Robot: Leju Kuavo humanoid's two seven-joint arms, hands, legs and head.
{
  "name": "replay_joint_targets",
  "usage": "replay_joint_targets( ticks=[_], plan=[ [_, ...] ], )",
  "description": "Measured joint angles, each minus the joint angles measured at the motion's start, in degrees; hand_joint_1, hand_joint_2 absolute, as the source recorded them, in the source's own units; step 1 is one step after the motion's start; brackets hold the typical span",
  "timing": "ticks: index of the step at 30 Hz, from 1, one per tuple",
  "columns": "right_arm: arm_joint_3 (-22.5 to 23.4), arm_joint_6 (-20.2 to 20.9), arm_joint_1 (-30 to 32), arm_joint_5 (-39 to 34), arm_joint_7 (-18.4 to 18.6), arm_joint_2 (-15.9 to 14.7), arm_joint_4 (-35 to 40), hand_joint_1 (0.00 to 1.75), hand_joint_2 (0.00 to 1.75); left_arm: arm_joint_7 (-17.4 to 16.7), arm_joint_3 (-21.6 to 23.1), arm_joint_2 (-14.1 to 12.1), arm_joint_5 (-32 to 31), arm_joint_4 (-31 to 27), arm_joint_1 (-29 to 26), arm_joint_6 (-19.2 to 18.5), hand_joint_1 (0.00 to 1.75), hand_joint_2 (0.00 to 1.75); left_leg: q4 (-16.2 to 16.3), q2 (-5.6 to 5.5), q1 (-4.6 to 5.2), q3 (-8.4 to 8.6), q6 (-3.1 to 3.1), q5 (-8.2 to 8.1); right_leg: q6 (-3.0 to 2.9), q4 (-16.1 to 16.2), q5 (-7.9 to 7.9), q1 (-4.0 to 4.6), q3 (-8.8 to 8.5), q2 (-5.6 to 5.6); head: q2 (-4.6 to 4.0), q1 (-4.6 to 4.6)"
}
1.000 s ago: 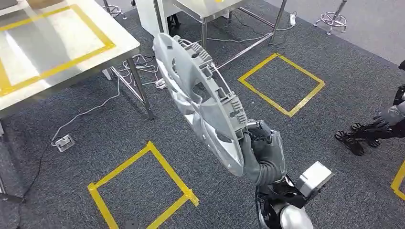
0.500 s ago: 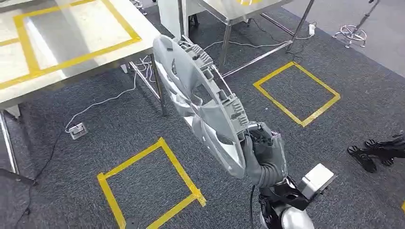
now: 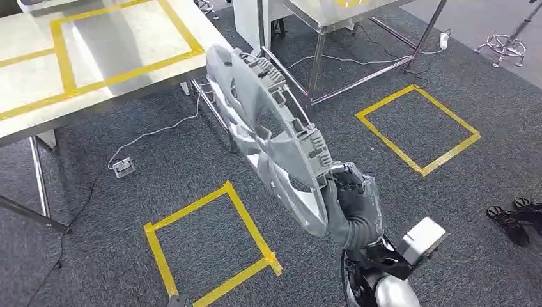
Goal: Take the parts from the cabinet and place them on the table.
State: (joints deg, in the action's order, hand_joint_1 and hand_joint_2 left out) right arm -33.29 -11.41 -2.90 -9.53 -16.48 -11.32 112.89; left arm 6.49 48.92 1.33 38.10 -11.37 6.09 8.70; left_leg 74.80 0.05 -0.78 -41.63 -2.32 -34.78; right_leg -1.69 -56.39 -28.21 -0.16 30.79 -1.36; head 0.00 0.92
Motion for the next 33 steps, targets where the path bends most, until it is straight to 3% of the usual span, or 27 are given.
replay_joint_targets(
  ticks=[2, 3, 4, 5, 7, 8, 9, 10, 13, 14, 15, 16, 18, 19, 20, 23, 24, 25, 26, 28, 29, 30, 32, 33],
  plan=[
    [-0.02, 0.04, -0.01, 0.0, 0.0, 0.02, -0.02, 1.75, 1.75, 0.0, 0.0, -0.11, 0.0, 0.0, 0.03, 0.0, 0.0, 0.0, -8.11, 0.67, -0.27, 4.49, -0.21, 4.86, 0.53, -0.49, -0.38, -0.15, -0.05, -0.49, 0.0, -0.74],
    [-0.02, 0.04, -0.03, 0.0, 0.0, 0.02, -0.02, 1.75, 1.75, 0.0, 0.0, -0.13, 0.0, 0.0, 0.03, 0.0, 0.0, 0.0, -13.29, 1.85, -0.3, 7.23, -0.24, 6.91, 0.93, -0.94, -0.71, -0.25, -0.05, -0.7, 0.0, -0.92],
    [0.02, 0.02, -0.03, 0.0, 0.0, 0.02, -0.02, 1.75, 1.75, -0.02, 0.0, -0.09, 0.0, 0.0, 0.09, 0.0, 0.0, 0.0, -14.55, 3.38, 0.21, 8.01, -0.22, 5.39, 1.36, -1.24, -1.02, 0.06, 0.19, -0.85, 0.0, -1.29],
    [0.02, 0.0, -0.07, 0.0, 0.0, 0.0, -0.02, 1.75, 1.75, 0.02, 0.0, -0.09, -0.02, -0.02, 0.15, 0.0, 0.0, 0.0, -15.11, 2.99, 0.2, 7.91, 0.77, 5.77, 1.62, -1.94, -1.17, 0.22, 0.46, -0.98, 0.0, -1.64],
    [0.0, 0.0, -0.04, -0.04, 0.0, 0.0, -0.02, 1.75, 1.75, -0.04, 0.0, -0.09, -0.02, 0.0, 0.01, 0.0, 0.0, 0.0, -14.95, 2.32, 0.48, 7.59, 1.49, 5.81, 1.98, -1.57, -1.0, 0.14, 0.38, -1.61, 0.0, -0.78],
    [0.0, 0.04, -0.04, -0.09, 0.0, -0.02, -0.02, 1.75, 1.75, -0.07, 0.0, -0.09, 0.0, 0.0, 0.01, 0.0, 0.0, 0.0, -15.06, 1.94, 0.42, 7.49, 1.83, 5.97, 2.09, -1.61, -1.03, 0.09, 0.36, -1.98, 0.0, -0.81],
    [-0.02, 0.11, -0.04, -0.15, 0.0, -0.04, -0.02, 1.75, 1.75, -0.04, 0.0, -0.07, -0.02, 0.0, 0.04, 0.0, 0.0, 0.0, -15.22, 1.56, 0.13, 7.55, 2.29, 6.21, 2.58, -1.91, -1.77, -0.05, 0.53, -1.45, 0.0, -0.81],
    [0.0, 0.11, -0.04, -0.28, -0.04, -0.04, 0.0, 1.75, 1.75, -0.07, 0.0, -0.07, -0.02, 0.0, 0.1, 0.0, 0.0, 0.0, -15.22, 1.17, 0.12, 7.52, 2.6, 6.27, 2.86, -3.51, -3.18, -0.23, 0.98, -0.22, 0.0, -0.48],
    [0.0, 0.24, 0.0, -0.7, -0.13, -0.07, 0.04, 1.75, 1.75, -0.07, 0.0, -0.02, -0.02, 0.0, 0.12, 0.0, 0.0, 0.0, -15.21, 0.03, 0.29, 7.44, 3.1, 6.38, 3.23, -16.39, -9.56, -0.35, 6.43, 0.79, 0.0, 0.66],
    [0.0, 0.24, 0.07, -0.74, -0.13, -0.07, 0.04, 1.75, 1.75, -0.07, 0.0, -0.02, -0.02, 0.0, 0.1, 0.0, 0.0, 0.0, -15.21, -0.34, 0.34, 7.4, 3.16, 6.42, 3.16, -19.3, -10.21, -0.35, 7.77, 0.79, 0.0, 0.92],
    [0.0, 0.24, 0.1, -0.74, -0.15, -0.09, 0.02, 1.75, 1.75, -0.07, 0.0, -0.02, -0.02, 0.02, 0.07, 0.02, 0.0, 0.0, -15.2, -0.86, 0.45, 7.44, 3.2, 6.44, 2.93, -19.4, -9.31, -0.32, 7.86, 0.85, 0.0, 1.09],
    [0.0, 0.24, 0.09, -0.74, -0.15, -0.11, 0.02, 1.75, 1.75, -0.07, 0.0, -0.02, -0.02, 0.02, 0.08, 0.02, 0.0, 0.0, -15.2, -1.32, 0.53, 7.46, 3.22, 6.46, 2.52, -16.62, -7.03, -0.29, 6.7, 0.98, 0.0, 1.4],
    [0.0, 0.24, 0.05, -0.74, -0.15, -0.11, 0.07, 1.75, 1.75, -0.07, 0.0, 0.0, -0.02, 0.0, 0.1, 0.0, 0.0, 0.0, -15.21, -2.13, 0.79, 7.72, 3.24, 6.49, 1.41, -7.08, -1.67, -0.08, 2.44, 1.79, 0.0, 1.99],
    [0.0, 0.24, -0.02, -0.74, -0.15, -0.11, 0.11, 1.75, 1.75, -0.07, 0.0, 0.11, -0.02, -0.02, 0.1, 0.0, 0.0, 0.0, -15.25, -2.3, 0.56, 7.65, 3.21, 6.52, 0.69, -3.44, -0.89, 0.11, 0.96, 3.04, 0.0, 2.12],
    [0.0, 0.24, 0.01, -0.74, -0.15, -0.11, 0.11, 1.75, 1.75, -0.07, 0.0, 0.2, -0.02, -0.02, 0.2, 0.02, 0.0, 0.0, -15.12, -2.68, 0.83, 7.23, 2.9, 6.71, 0.49, -2.78, -0.93, 0.17, 0.65, 3.3, 0.0, 1.66],
    [0.0, 0.24, -0.07, -0.74, -0.22, -0.13, 0.13, 1.75, 1.75, -0.07, 0.02, 0.2, -0.04, -0.04, 0.05, -0.07, 0.0, 0.0, -15.35, -3.13, 0.36, 6.57, 1.88, 7.36, 0.39, -1.87, -0.98, 0.47, 0.75, 2.82, 0.0, 2.41],
    [0.0, 0.24, -0.04, -0.74, -0.22, -0.11, 0.13, 1.75, 1.75, -0.11, 0.02, 0.13, -0.02, -0.02, 0.06, -0.07, 0.0, 0.0, -15.35, -3.02, 0.68, 6.5, 1.57, 7.21, 0.5, -0.77, -0.37, 0.0, 0.41, 2.26, 0.0, 2.38],
    [0.0, 0.24, -0.06, -0.74, -0.22, -0.09, 0.11, 1.75, 1.75, -0.09, 0.02, 0.13, -0.02, -0.02, 0.03, -0.07, 0.0, 0.0, -14.47, -0.89, 0.77, 6.06, 1.3, 6.05, 0.55, -0.07, 0.01, -0.16, 0.18, 1.81, 0.0, 2.11],
    [0.02, 0.24, -0.1, -0.76, -0.3, -0.07, 0.13, 1.75, 1.75, -0.09, 0.02, 0.07, -0.02, -0.02, 0.09, -0.07, 0.0, 0.0, -11.99, -0.12, 0.58, 4.94, 0.96, 4.07, 0.28, 0.02, 0.19, -0.16, 0.21, 1.63, 0.0, 1.44],
    [0.04, 0.24, -0.02, -0.74, -0.31, -0.02, 0.11, 1.75, 1.75, -0.11, 0.02, 0.04, -0.02, -0.02, 0.09, -0.07, 0.0, 0.0, -3.51, -0.06, 0.2, 1.35, 0.42, -0.13, 0.25, -0.06, 0.2, -0.16, 0.29, 0.89, 0.0, 0.7],
    [0.04, 0.24, 0.03, -0.74, -0.31, -0.02, 0.07, 1.75, 1.75, -0.11, 0.02, 0.04, -0.04, -0.02, 0.04, -0.09, 0.0, 0.0, -0.34, -0.07, 0.13, -0.07, 0.13, -1.09, 0.25, -0.1, 0.19, -0.16, 0.31, 0.49, 0.0, 0.39],
    [0.02, 0.24, 0.08, -0.77, -0.31, -0.04, 0.02, 1.75, 1.75, -0.13, 0.02, 0.04, -0.04, 0.0, 0.03, -0.15, 0.0, 0.0, 0.38, -0.03, 0.06, -0.34, -0.06, -0.75, 0.27, -0.17, 0.18, -0.17, 0.35, 0.17, 0.0, 0.02],
    [-0.02, 0.24, 0.08, -0.74, -0.31, -0.02, 0.02, 1.75, 1.75, -0.13, 0.02, -0.02, -0.09, 0.0, 0.03, -0.15, 0.0, 0.0, -4.71, 0.29, -0.25, 2.58, -0.32, 2.98, 0.57, -0.39, -0.01, -0.23, 0.33, -0.37, 0.0, -0.68],
    [-0.02, 0.24, 0.08, -0.74, -0.31, -0.02, 0.02, 1.75, 1.75, -0.13, 0.02, -0.02, -0.09, 0.0, 0.03, -0.15, 0.0, 0.0, -4.71, 0.29, -0.25, 2.58, -0.32, 2.98, 0.57, -0.39, -0.01, -0.23, 0.33, -0.37, 0.0, -0.68]
  ],
)
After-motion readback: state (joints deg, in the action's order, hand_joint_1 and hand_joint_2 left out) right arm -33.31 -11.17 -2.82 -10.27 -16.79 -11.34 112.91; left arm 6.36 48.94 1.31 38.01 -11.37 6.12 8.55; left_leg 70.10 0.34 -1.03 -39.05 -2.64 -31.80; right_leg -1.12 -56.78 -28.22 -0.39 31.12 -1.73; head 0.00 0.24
